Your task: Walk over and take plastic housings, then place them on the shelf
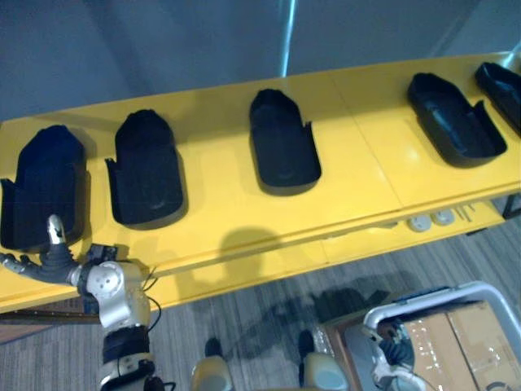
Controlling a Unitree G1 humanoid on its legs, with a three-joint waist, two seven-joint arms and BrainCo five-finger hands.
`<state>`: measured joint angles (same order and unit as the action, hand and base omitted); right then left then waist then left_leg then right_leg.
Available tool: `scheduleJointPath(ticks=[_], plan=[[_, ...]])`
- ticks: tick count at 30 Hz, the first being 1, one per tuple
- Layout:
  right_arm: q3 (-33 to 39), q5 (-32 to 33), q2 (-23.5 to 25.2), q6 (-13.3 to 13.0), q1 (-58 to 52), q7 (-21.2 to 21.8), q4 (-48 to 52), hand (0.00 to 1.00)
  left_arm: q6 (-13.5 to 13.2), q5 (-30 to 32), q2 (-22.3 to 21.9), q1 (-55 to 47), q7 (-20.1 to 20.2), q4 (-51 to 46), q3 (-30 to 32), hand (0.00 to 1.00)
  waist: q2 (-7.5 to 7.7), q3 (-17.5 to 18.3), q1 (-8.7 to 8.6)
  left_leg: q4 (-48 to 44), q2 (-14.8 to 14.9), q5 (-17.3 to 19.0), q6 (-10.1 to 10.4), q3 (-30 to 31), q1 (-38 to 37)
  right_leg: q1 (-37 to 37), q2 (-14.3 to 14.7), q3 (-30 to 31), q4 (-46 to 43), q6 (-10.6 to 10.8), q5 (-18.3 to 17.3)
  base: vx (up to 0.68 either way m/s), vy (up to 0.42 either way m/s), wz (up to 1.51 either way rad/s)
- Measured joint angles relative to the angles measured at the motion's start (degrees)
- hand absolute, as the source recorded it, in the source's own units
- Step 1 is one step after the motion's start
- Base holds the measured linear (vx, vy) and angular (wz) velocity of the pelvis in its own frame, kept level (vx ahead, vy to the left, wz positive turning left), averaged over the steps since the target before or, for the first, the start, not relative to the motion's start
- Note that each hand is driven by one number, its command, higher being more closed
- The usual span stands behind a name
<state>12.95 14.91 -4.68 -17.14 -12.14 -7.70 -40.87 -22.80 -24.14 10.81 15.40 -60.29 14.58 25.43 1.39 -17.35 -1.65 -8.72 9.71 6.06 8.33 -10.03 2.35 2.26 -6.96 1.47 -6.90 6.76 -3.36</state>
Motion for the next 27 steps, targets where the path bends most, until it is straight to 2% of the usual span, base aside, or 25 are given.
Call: scheduleJointPath(ticks=[3,5,6,8,10,12,16,17,18,19,20,21,24,27], plan=[[0.01,0.00,0.03,0.00,-0.01,0.00,0.00,0.00,-1.41,2.61,-0.18,-0.42,-5.20,-2.81,1.46,0.00,0.09,-0.03,-0.06,-0.01,0.00,0.05,0.03,0.22,0.34,0.14,0.01,-0.16,0.11,0.00,0.00,0.01,0.000,0.03],[0.02,0.01,0.10,0.01,-0.11,0.00,-0.03,0.00,-3.02,9.69,-0.18,-2.68,-10.41,-13.11,1.67,0.00,0.18,-0.07,0.16,-0.25,-0.02,0.06,0.02,0.39,0.73,0.53,-0.01,-0.25,0.11,0.00,0.00,0.02,0.001,0.04],[0.01,0.01,0.11,0.02,-0.13,0.00,-0.07,0.00,-3.32,11.58,-0.18,-3.21,-11.44,-15.86,1.90,0.00,0.18,-0.08,0.23,-0.37,-0.03,0.08,0.00,0.46,0.74,0.53,-0.02,-0.25,0.10,0.00,0.00,0.00,0.000,0.00],[0.02,0.04,0.19,0.03,-0.13,0.00,-0.09,0.00,-4.51,19.81,-0.18,-4.59,-15.92,-25.89,3.53,0.00,0.16,-0.08,0.51,-0.82,-0.02,0.34,-0.01,0.69,0.76,0.28,-0.02,-0.36,0.10,0.00,0.00,0.00,0.002,0.02],[0.44,0.05,0.47,0.03,-0.41,0.01,-0.07,0.00,-4.88,24.39,-0.25,-5.65,-17.24,-32.82,3.63,0.00,0.17,-0.08,0.42,-0.84,-0.12,0.43,-0.05,1.51,0.74,-0.70,-0.17,-1.53,0.25,0.00,0.00,-0.02,0.003,0.17],[0.44,0.05,0.58,0.03,-0.57,0.04,-0.07,0.00,-4.97,28.01,-0.25,-7.36,-16.52,-38.19,3.67,0.00,0.16,-0.07,0.68,-0.77,-0.17,0.52,-0.16,1.65,0.58,-1.28,-0.27,-1.68,0.45,-0.04,-0.02,-0.04,0.012,0.12],[0.45,0.04,0.62,0.09,-0.36,0.15,-0.11,0.00,-4.41,28.37,-0.38,-10.57,-3.14,-40.90,2.25,0.00,0.11,-0.03,0.91,-0.68,-0.33,0.43,-0.11,1.74,0.63,-1.29,-0.38,-1.87,0.53,-0.04,-0.02,-0.03,0.005,0.01],[0.53,0.03,0.61,0.14,-0.35,0.27,-0.29,0.00,-2.89,26.39,-0.23,-10.80,2.84,-40.93,0.02,0.00,0.08,-0.02,0.89,-0.54,-0.38,0.23,-0.12,1.76,0.62,-1.27,-0.38,-1.86,0.58,0.02,0.01,0.00,0.000,0.00],[0.56,0.03,0.61,0.14,-0.30,0.32,-0.48,0.00,-1.81,25.56,-0.11,-10.82,4.98,-40.72,-1.05,0.00,0.02,0.02,0.87,-0.47,-0.39,0.15,-0.12,1.76,0.61,-1.26,-0.38,-1.86,0.59,0.05,0.04,0.00,0.000,0.00],[0.61,0.02,0.60,0.20,-0.18,0.41,-0.88,0.00,0.22,24.03,0.05,-10.81,8.44,-40.42,-2.55,0.00,-0.08,0.09,0.80,-0.33,-0.41,0.03,-0.09,1.76,0.58,-1.22,-0.37,-1.84,0.60,0.13,0.09,0.00,0.000,0.00],[1.20,-0.01,0.60,0.64,-0.04,0.87,-1.32,0.00,4.82,21.49,0.32,-10.81,14.23,-39.58,-4.70,0.00,-0.37,0.28,0.74,-0.21,-0.42,-0.05,-0.09,1.72,0.57,-1.14,-0.36,-1.71,0.63,0.18,0.14,0.00,0.000,0.00],[1.70,-0.01,0.60,0.99,-0.02,1.21,-1.35,0.00,6.24,20.30,0.62,-10.79,15.89,-38.74,-5.64,0.00,-0.50,0.35,0.72,-0.14,-0.43,-0.14,-0.08,1.69,0.54,-1.12,-0.36,-1.66,0.64,0.19,0.15,0.00,0.000,0.00],[3.20,-0.07,0.51,1.40,0.17,1.81,-2.54,0.00,12.51,9.85,4.79,-9.94,26.47,-32.93,-8.91,0.00,-0.87,0.60,0.59,0.57,-0.42,-0.65,0.05,1.52,-0.32,-1.05,-0.22,-1.44,0.67,0.20,0.21,0.03,-0.006,-0.02],[4.61,-0.10,0.46,1.62,0.15,2.50,-2.62,0.00,15.32,4.18,8.31,-7.96,32.45,-27.64,-9.39,0.00,-1.00,0.69,0.46,0.57,-0.43,-0.65,0.05,1.30,-0.30,-0.84,-0.22,-1.31,0.66,0.19,0.28,0.01,0.000,-0.05]])
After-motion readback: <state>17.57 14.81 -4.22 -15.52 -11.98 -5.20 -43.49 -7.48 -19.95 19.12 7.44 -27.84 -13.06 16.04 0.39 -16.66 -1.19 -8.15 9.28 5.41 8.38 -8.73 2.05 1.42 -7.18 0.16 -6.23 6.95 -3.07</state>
